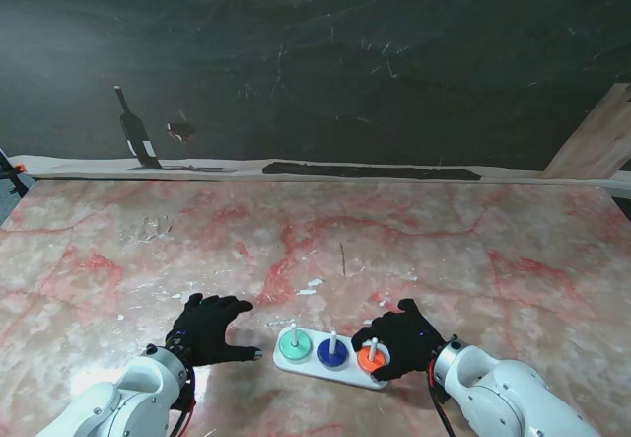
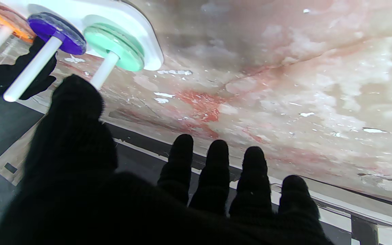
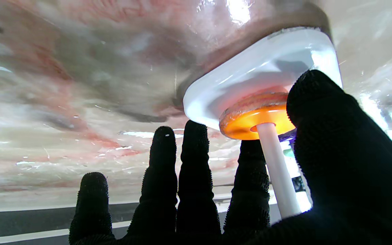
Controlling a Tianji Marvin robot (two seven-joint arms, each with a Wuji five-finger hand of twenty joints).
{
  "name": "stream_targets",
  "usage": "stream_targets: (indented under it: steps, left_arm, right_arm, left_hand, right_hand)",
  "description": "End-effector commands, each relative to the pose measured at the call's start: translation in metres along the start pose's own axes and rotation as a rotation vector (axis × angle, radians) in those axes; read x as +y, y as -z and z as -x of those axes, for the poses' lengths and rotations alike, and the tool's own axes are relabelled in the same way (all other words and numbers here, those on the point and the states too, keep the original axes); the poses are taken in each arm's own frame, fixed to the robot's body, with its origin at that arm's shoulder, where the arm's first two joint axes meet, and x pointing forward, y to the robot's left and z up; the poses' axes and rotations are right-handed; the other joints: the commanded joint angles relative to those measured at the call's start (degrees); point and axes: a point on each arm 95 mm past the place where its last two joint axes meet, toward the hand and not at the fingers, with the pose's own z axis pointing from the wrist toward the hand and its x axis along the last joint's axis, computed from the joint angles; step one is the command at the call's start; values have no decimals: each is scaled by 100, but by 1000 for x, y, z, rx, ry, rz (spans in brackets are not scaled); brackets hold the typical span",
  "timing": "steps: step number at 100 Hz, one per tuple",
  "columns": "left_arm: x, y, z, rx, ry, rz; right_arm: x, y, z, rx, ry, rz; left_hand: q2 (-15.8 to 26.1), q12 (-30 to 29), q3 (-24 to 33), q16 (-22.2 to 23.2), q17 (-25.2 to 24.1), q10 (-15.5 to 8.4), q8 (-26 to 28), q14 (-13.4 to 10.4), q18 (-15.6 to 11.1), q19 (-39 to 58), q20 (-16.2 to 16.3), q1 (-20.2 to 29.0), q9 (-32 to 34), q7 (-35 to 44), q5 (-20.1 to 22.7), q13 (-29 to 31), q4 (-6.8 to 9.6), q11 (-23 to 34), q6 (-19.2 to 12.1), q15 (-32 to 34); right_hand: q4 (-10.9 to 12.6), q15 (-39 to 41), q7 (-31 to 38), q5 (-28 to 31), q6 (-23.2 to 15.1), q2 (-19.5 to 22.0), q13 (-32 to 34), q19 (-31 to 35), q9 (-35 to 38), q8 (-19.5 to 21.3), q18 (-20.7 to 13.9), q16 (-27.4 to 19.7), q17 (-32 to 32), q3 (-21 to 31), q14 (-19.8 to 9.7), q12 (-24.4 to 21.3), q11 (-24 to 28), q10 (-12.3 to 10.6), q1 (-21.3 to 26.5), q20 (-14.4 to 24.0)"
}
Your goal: Move the three rings of the Hanoi Tower from the left rod to the right rod
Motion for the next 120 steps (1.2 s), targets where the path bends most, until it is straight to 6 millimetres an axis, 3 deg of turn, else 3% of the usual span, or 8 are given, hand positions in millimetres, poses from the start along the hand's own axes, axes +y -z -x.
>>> stream_targets:
  steps: [1,22,47,83,120]
  left_arm:
    - [1,0,0,0,-1,8]
    - [1,0,0,-4,-2,8]
    - [1,0,0,-7,-2,14]
    - [2,-1,0,-7,-3,31]
    - [2,-2,0,-11,-5,28]
  right_arm:
    - [-9,1,-2,7,6,-28]
    - [-8,1,-2,14,15,-28]
    - [-8,4,-3,10,20,-19]
    - [-10,4,-3,30,43,-35]
    - [-14,2,-1,23,55,22]
  left_hand:
    - [-70,-47,-104,32,-27,43,25,-9,69,-1,47,18,38,-78,98,138,184,-79,-32,47]
    - [-57,-45,-104,35,-26,37,26,-8,68,0,54,30,33,-81,99,138,184,-80,-24,50]
    - [-48,-45,-111,37,-26,38,25,-7,67,1,60,42,27,-89,94,137,182,-81,-22,52]
    - [-51,-45,-123,39,-26,34,23,-3,64,-2,65,48,23,-105,77,141,188,-87,-42,54]
    - [-48,-25,-127,76,-24,35,41,5,50,33,108,51,59,-89,86,176,194,-56,-59,109]
  right_hand:
    - [651,-193,-201,-218,74,754,-194,5,-60,-215,117,-102,-89,320,34,-344,-165,-695,214,-134]
    - [632,-569,-579,-509,218,726,-531,-133,-679,-545,126,-288,-119,127,115,-851,-789,-547,86,-123]
    - [567,-701,-744,-835,527,583,-771,-279,-1240,-649,125,-351,-149,-12,134,-1002,-991,-406,-314,-130]
    - [523,-596,-916,-1067,652,31,-881,-459,-1582,-745,180,-306,-153,420,100,-895,-787,-372,-684,-11]
    - [544,-31,-640,-603,602,315,-442,-246,-863,-710,175,-26,-105,347,-19,-454,-145,-518,-225,174]
